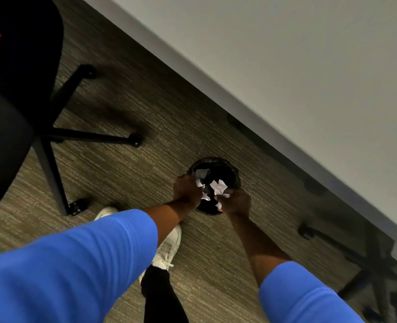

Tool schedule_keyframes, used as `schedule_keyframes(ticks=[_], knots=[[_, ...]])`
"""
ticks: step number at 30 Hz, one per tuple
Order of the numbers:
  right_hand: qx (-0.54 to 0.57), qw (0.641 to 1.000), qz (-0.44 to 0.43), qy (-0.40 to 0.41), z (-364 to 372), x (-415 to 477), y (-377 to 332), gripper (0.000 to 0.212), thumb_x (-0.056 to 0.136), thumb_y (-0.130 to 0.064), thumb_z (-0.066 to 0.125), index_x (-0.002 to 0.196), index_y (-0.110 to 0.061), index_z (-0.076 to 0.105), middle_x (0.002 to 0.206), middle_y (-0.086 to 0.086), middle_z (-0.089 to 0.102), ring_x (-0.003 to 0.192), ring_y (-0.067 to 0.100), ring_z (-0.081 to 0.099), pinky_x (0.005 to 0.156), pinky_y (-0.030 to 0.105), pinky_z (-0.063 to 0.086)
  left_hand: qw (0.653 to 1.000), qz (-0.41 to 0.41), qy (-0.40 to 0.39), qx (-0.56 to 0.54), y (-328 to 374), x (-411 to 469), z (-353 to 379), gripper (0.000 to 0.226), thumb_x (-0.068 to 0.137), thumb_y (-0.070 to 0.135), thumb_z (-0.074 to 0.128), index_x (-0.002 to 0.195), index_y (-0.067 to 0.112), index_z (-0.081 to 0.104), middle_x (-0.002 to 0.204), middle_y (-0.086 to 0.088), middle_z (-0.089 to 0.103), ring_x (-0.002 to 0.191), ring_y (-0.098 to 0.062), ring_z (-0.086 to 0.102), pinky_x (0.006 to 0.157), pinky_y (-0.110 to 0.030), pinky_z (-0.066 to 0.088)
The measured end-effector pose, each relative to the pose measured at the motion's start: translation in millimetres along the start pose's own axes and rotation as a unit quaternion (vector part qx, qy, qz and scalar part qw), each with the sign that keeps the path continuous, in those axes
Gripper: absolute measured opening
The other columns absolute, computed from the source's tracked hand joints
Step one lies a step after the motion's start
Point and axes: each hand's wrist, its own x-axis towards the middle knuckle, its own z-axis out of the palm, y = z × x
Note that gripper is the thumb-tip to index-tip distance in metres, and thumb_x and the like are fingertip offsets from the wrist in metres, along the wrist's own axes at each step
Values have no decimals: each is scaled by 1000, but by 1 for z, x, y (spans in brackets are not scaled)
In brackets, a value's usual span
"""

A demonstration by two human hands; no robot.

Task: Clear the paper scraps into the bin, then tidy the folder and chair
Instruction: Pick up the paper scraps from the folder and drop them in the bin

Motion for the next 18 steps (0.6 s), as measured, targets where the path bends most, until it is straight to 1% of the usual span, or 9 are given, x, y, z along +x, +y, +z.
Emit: schedule_keyframes(ticks=[2, 4, 6, 7, 8, 10, 12, 15, 18], knots=[[-5, 1000, 2, -4, 4, 7, 3, 31, 79, -29, 89, 105, -13, 81, 109, 9, 80, 103, 26, 76, 74, 21, 41, 1000, 3, -8, -1, -1, 8, 10, 36, 98, 32, 68, 124, 9, 73, 131, -16, 73, 124, -33, 68, 103, -37, 50], [-10, 1000, -12, 4, 8, 16, 7, 31, 79, -30, 90, 105, -15, 81, 108, 8, 80, 100, 26, 77, 80, 23, 48, 1000, 8, -16, 0, 2, 14, 16, 38, 96, 36, 70, 124, 11, 74, 129, -15, 74, 122, -32, 69, 100, -36, 52], [-9, 1000, -25, 8, 17, 30, 15, 33, 78, -39, 88, 103, -20, 80, 107, 4, 81, 96, 28, 79, 87, 34, 61, 999, 10, -25, -31, 7, 16, 19, 48, 95, 40, 73, 133, 10, 68, 135, -14, 71, 128, -31, 66, 104, -35, 50], [-14, 999, -28, 12, 16, 31, 13, 34, 79, -45, 85, 103, -21, 80, 106, 5, 81, 96, 31, 79, 88, 39, 63, 998, 11, -29, -49, 8, 18, 22, 55, 96, 40, 74, 140, 9, 63, 141, -14, 68, 133, -31, 63, 108, -34, 47], [-38, 999, -36, 14, 12, 27, 7, 33, 84, -47, 80, 103, -20, 80, 105, 8, 81, 99, 33, 78, 90, 40, 62, 998, 7, -34, -61, 10, 18, 23, 60, 96, 38, 74, 146, 10, 58, 145, -14, 65, 137, -32, 59, 110, -34, 44], [-87, 995, -48, 21, 5, 19, 0, 34, 96, -40, 72, 106, -9, 79, 111, 18, 79, 108, 38, 74, 89, 36, 55, 997, 7, -45, -69, 10, 20, 25, 65, 95, 38, 74, 152, 15, 51, 149, -12, 62, 142, -31, 55, 113, -34, 41], [-88, 995, -38, 19, -1, 16, 0, 34, 100, -33, 68, 108, -1, 76, 115, 23, 76, 112, 40, 71, 87, 37, 54, 996, 19, -53, -68, 7, 22, 26, 73, 91, 43, 77, 154, 19, 50, 153, -8, 59, 144, -30, 53, 117, -34, 42], [-84, 995, -56, 13, -4, 6, -1, 26, 97, -30, 71, 111, -9, 77, 116, 17, 77, 112, 36, 72, 87, 34, 54, 993, 22, -86, -75, 4, 20, 16, 68, 98, 40, 71, 157, 17, 46, 157, -9, 55, 146, -30, 52, 117, -34, 42], [-73, 993, -90, 10, -3, -9, -8, 20, 95, -27, 74, 112, -15, 76, 117, 13, 78, 109, 34, 73, 88, 37, 57, 993, 38, -97, -50, -4, 8, 1, 68, 99, 43, 68, 156, 15, 44, 155, -13, 56, 143, -34, 54, 113, -35, 45]])
